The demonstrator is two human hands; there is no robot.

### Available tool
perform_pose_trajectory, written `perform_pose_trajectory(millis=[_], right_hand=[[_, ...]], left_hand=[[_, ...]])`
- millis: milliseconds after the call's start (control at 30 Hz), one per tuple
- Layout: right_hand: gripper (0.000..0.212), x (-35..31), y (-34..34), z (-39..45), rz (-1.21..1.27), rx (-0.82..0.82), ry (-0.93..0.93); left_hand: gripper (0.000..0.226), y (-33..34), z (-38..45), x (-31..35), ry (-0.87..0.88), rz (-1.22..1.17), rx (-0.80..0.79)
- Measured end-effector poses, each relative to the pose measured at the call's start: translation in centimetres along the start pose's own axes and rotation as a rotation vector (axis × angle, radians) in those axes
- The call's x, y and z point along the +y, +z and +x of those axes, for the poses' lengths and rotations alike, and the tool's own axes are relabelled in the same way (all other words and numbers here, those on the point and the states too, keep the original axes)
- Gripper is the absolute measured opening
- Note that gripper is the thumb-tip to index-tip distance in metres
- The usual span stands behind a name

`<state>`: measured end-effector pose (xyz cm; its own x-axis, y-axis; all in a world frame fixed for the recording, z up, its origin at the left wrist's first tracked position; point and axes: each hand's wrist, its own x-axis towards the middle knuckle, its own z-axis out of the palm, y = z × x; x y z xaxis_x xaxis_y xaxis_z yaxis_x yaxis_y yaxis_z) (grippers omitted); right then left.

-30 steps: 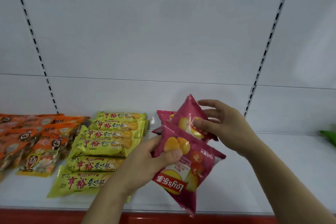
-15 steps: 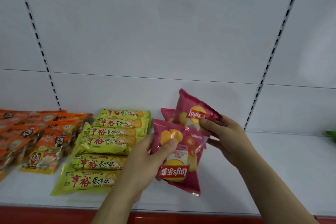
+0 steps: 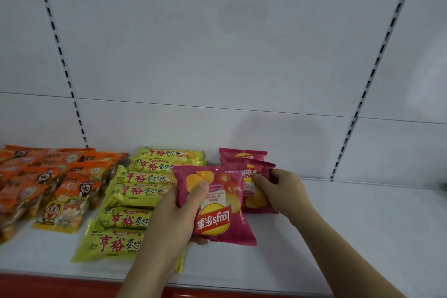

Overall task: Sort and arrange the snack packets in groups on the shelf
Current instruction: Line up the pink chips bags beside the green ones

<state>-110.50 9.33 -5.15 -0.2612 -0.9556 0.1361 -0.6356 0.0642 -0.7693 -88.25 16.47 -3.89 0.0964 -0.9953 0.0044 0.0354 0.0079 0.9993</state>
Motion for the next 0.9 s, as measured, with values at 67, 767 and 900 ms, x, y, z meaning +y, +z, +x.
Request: perform_pose_trajectory(millis=[67,767,900], right_hand=[[0.033,0.4,0.6,0.2,-0.092,0.019,-0.006],[0.052,-3.1,-0.6,-9.6,0.843,-0.067,0.180],[0.054,-2.2,-1.8,-8.1,0.974,0.160,0.176]], left_hand=[[0.033,0.2,0.1,0.0,-0.003,-0.008,0.002],[0.053,6.2,0.4,-1.5,0.089,-0.261,-0.010],[0.029,6.1,0.2,-1.5,0.022,-0.243,-0.080]])
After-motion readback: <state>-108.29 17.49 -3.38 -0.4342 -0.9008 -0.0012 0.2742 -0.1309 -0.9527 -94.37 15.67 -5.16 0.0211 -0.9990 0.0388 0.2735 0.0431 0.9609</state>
